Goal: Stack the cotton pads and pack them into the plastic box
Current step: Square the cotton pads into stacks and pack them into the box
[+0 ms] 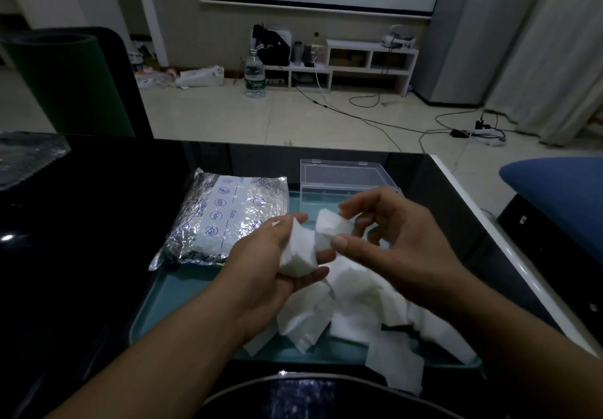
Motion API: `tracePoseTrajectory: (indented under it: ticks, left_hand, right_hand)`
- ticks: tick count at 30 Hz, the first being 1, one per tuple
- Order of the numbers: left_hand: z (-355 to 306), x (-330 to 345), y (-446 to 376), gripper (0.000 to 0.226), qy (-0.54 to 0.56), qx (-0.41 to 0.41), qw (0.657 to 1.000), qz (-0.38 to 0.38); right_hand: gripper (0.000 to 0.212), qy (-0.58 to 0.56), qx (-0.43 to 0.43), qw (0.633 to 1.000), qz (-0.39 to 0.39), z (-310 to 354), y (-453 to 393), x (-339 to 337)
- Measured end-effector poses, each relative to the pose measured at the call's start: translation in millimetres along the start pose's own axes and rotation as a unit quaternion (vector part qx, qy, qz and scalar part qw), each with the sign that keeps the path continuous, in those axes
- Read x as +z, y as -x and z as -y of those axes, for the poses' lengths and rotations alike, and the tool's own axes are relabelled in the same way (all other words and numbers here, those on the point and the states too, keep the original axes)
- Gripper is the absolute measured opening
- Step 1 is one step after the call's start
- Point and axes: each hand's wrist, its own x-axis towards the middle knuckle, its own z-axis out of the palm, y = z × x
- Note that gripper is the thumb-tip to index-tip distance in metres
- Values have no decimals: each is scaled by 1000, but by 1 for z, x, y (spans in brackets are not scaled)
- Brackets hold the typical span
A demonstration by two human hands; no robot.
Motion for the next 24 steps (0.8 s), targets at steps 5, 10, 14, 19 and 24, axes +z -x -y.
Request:
tracePoseTrajectory:
  ticks: [5,10,14,19,24]
  left_hand:
    - [0,4,4,34,44,-25,997,55]
    - [-3,3,7,29,33,-18,997,60]
    - [-2,5,8,28,35,-10,998,55]
    - [0,3,7,28,0,0,998,63]
    - [0,0,4,27,4,-20,999,33]
  right_hand:
    - [42,36,-41,998,10,-4,7,24]
    - [52,110,-81,990,39,-10,7,25]
    - [46,107,-93,988,53,-14,8,24]
    - [47,129,-89,985,69,-16,7,24]
    - [34,67,-36,996,49,-17,5,17]
